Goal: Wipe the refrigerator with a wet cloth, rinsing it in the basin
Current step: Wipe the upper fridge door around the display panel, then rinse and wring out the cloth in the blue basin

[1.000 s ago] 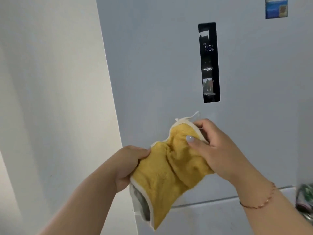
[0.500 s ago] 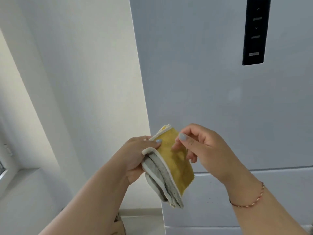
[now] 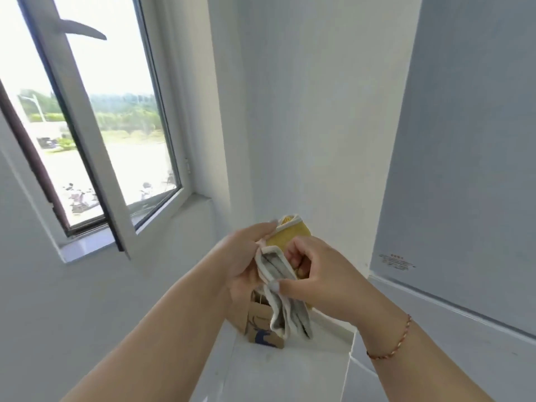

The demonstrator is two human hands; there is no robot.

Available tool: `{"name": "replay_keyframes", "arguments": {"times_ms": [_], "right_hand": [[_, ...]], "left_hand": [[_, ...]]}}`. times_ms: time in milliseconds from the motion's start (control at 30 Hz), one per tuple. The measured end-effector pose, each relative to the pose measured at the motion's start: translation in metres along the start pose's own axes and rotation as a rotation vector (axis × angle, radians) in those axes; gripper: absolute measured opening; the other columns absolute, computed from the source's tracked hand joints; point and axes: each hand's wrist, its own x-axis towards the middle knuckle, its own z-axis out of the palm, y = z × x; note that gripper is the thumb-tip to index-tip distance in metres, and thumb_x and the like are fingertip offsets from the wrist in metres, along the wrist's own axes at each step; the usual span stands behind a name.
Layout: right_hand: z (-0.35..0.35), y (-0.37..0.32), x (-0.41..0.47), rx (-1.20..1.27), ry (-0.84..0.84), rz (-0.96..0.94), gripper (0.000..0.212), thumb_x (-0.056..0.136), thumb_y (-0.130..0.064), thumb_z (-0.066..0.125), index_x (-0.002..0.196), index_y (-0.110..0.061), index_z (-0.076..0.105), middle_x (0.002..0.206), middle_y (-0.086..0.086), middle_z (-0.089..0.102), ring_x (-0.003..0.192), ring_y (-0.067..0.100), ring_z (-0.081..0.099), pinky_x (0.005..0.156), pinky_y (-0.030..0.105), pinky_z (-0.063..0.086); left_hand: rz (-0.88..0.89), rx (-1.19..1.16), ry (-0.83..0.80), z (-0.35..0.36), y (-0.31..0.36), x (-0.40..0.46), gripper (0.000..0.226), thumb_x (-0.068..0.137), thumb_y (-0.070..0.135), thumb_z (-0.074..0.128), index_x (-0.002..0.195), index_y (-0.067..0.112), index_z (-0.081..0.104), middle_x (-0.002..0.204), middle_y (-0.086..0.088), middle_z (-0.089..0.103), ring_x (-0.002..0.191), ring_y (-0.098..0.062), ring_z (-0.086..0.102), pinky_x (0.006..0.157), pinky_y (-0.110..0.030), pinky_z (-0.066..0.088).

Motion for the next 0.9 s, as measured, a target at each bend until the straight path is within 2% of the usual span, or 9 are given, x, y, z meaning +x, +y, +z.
{"name": "replay_keyframes", "arguments": {"times_ms": [133,233,300,433,600,700,733,800,900], "right_hand": [[0.039,-0.005,0.015,0.278,-0.182,-0.046,0.022,0.070,-0.025,0.075,0.076,-0.013,0.057,0.067,-0.007,0.050,0.060,0.010,0.044,0.058,0.025,0.039],[0.078,-0.018,0.022,0.303,-0.263,-0.093,0.028,0.074,-0.029,0.077,0.076,-0.011,0.056,0.064,-0.007,0.047,0.058,0.009,0.041,0.057,0.025,0.037],[0.109,-0.030,0.023,0.294,-0.313,-0.126,0.032,0.073,-0.034,0.077,0.076,-0.009,0.056,0.063,-0.007,0.046,0.056,0.008,0.041,0.057,0.025,0.037],[0.167,-0.062,0.024,0.295,-0.406,-0.151,0.024,0.080,-0.031,0.070,0.070,-0.016,0.055,0.057,-0.009,0.046,0.052,0.007,0.039,0.053,0.021,0.035],[0.253,-0.096,0.018,0.286,-0.616,-0.132,0.020,0.077,-0.024,0.075,0.089,-0.013,0.063,0.074,-0.002,0.062,0.065,0.010,0.056,0.067,0.029,0.051],[0.310,-0.117,0.016,0.509,-0.669,0.046,0.012,0.083,-0.012,0.067,0.093,-0.006,0.065,0.084,0.011,0.066,0.077,0.023,0.062,0.081,0.040,0.054],[0.329,-0.125,0.015,0.624,-0.705,0.137,0.010,0.086,-0.008,0.063,0.095,-0.003,0.064,0.086,0.013,0.066,0.078,0.024,0.064,0.081,0.041,0.054],[0.368,-0.139,0.012,0.774,-0.762,0.279,0.011,0.091,-0.004,0.055,0.098,-0.002,0.063,0.083,0.011,0.067,0.072,0.020,0.064,0.072,0.035,0.055],[0.433,-0.157,0.003,0.842,-0.817,0.409,0.013,0.095,-0.006,0.049,0.100,-0.003,0.061,0.080,0.010,0.065,0.065,0.019,0.062,0.063,0.031,0.051]], "left_hand": [[0.038,-0.094,0.145,-0.038,-0.011,-0.033,0.037,0.097,0.036,0.050,0.085,0.004,0.062,0.072,-0.013,0.061,0.059,-0.023,0.062,0.053,-0.028,0.056],[0.074,-0.156,0.260,-0.066,-0.019,-0.061,0.036,0.096,0.037,0.049,0.083,0.005,0.058,0.067,-0.013,0.059,0.052,-0.022,0.062,0.048,-0.026,0.053],[0.103,-0.212,0.334,-0.090,-0.024,-0.081,0.036,0.096,0.036,0.049,0.086,0.003,0.060,0.069,-0.014,0.062,0.054,-0.024,0.064,0.048,-0.027,0.053],[0.173,-0.308,0.449,-0.138,-0.038,-0.124,0.034,0.095,0.033,0.050,0.088,0.002,0.062,0.077,-0.016,0.063,0.060,-0.026,0.064,0.054,-0.030,0.056],[0.217,-0.454,0.580,-0.210,-0.059,-0.180,0.030,0.094,0.027,0.056,0.093,-0.002,0.064,0.082,-0.019,0.065,0.071,-0.031,0.065,0.060,-0.036,0.060],[0.253,-0.504,0.668,-0.262,-0.078,-0.212,0.028,0.085,0.021,0.066,0.099,-0.003,0.067,0.091,-0.020,0.067,0.079,-0.029,0.066,0.065,-0.035,0.061],[0.275,-0.488,0.686,-0.280,-0.086,-0.224,0.029,0.081,0.018,0.069,0.100,-0.003,0.068,0.092,-0.019,0.068,0.079,-0.027,0.068,0.067,-0.035,0.061],[0.257,-0.343,0.699,-0.311,-0.102,-0.244,0.042,0.074,0.016,0.072,0.111,0.000,0.064,0.096,-0.016,0.070,0.082,-0.023,0.070,0.071,-0.034,0.060],[0.147,-0.155,0.747,-0.363,-0.131,-0.274,0.059,0.070,0.005,0.077,0.123,0.008,0.051,0.111,-0.014,0.069,0.097,-0.027,0.069,0.078,-0.038,0.057]]}}
